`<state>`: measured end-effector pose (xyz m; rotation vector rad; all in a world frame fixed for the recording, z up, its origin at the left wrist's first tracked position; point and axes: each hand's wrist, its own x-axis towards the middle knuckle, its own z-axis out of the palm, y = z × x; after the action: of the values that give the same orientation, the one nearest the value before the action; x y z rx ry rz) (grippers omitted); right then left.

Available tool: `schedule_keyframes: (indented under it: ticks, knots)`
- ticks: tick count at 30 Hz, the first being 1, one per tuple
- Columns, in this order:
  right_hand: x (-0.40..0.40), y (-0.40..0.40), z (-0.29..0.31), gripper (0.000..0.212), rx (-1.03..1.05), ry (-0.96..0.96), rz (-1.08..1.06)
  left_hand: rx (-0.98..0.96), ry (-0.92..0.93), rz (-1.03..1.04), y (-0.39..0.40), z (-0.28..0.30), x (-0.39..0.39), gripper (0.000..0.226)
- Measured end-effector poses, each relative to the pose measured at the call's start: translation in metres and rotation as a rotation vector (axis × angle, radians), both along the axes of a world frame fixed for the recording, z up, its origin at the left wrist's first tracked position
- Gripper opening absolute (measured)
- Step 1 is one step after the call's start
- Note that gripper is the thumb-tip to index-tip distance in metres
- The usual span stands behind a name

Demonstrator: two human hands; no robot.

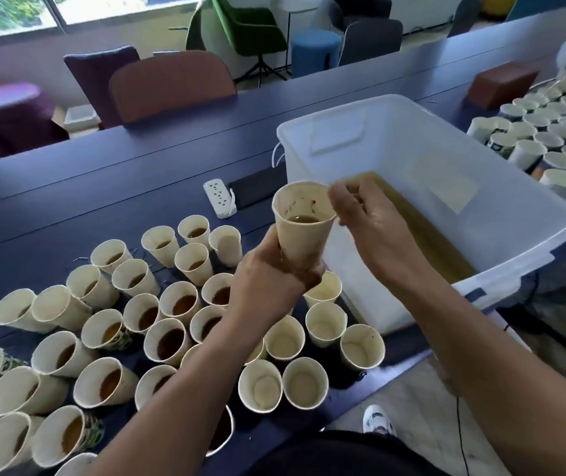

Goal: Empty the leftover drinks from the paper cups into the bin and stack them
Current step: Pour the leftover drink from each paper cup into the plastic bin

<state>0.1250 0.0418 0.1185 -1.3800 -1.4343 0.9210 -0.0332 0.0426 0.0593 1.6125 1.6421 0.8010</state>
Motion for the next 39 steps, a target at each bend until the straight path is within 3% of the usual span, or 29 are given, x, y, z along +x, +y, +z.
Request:
schedule_keyframes:
  ticks: [3, 7, 12, 16, 19, 22, 29, 34, 39]
  knots:
    - [0.009, 0.004, -0.005, 0.055, 0.023, 0.137, 0.070, 0.059, 0.020, -0.048, 0.005, 0.009, 0.015, 0.047]
    - [0.017, 0.005, 0.000, 0.079, 0.110, 0.127, 0.143, 0.113, 0.148, -0.136, 0.007, 0.029, 0.036, 0.042]
    - [0.027, 0.002, 0.003, 0.056, 0.108, 0.102, 0.084, 0.137, 0.084, -0.171, 0.004, 0.040, 0.048, 0.043]
    - [0.039, 0.001, 0.007, 0.041, 0.165, 0.104, -0.008, 0.093, 0.204, -0.239, 0.007, 0.038, 0.053, 0.053]
    - [0.053, 0.006, 0.015, 0.060, 0.195, -0.068, -0.084, 0.075, 0.275, -0.269, 0.010, 0.028, 0.053, 0.070]
    - [0.075, 0.017, 0.012, 0.076, 0.155, -0.272, -0.111, 0.109, 0.243, -0.290, 0.011, 0.019, 0.055, 0.071]
    - [0.125, 0.047, -0.015, 0.078, 0.008, -0.635, -0.125, 0.100, 0.277, -0.395, 0.015, 0.017, 0.067, 0.075]
    - [0.144, 0.059, -0.031, 0.075, -0.089, -0.785, -0.142, -0.009, 0.415, -0.433, 0.023, 0.012, 0.069, 0.096]
    - [0.144, 0.063, -0.050, 0.072, -0.131, -0.826, -0.200, -0.039, 0.376, -0.431, 0.026, 0.006, 0.065, 0.099]
